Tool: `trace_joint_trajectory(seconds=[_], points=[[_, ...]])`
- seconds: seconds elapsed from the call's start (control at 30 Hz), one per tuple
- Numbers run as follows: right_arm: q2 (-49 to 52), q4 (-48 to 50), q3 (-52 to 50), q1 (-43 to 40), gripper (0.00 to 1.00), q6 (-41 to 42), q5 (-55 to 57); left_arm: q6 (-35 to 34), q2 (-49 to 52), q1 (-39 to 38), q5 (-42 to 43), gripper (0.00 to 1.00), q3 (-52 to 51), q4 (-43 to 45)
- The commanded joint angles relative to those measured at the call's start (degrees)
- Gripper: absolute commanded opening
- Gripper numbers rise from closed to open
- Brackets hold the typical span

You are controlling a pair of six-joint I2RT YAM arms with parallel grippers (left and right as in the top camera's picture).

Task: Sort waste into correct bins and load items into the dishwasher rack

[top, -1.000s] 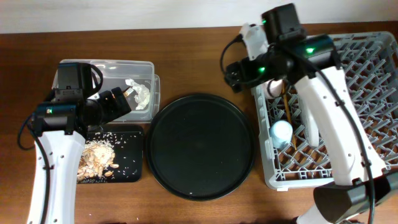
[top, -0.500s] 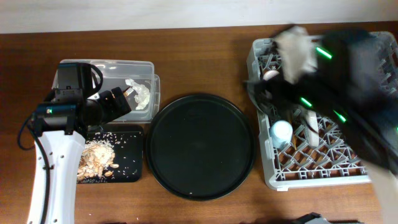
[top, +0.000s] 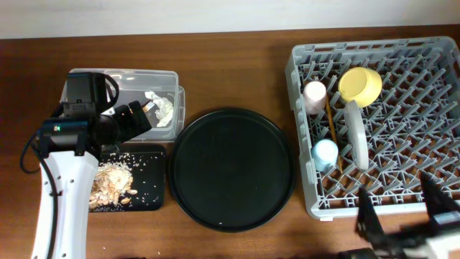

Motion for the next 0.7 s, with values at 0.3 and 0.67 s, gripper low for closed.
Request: trace_joint_trajectory(seconds=[0.3,0.67], points=[[-7.65,46.60,-49.62,-4.55,0.99,0.96,-2.97,-0.31,-0.50,0.24,-0.57,0.99,0.13,0.07],[-7.67,31.85,-50.31,-5.97,0.99,5.16,2.91,-0.31,-0.48,0.24,-0.57,0.99,0.13,0.07]])
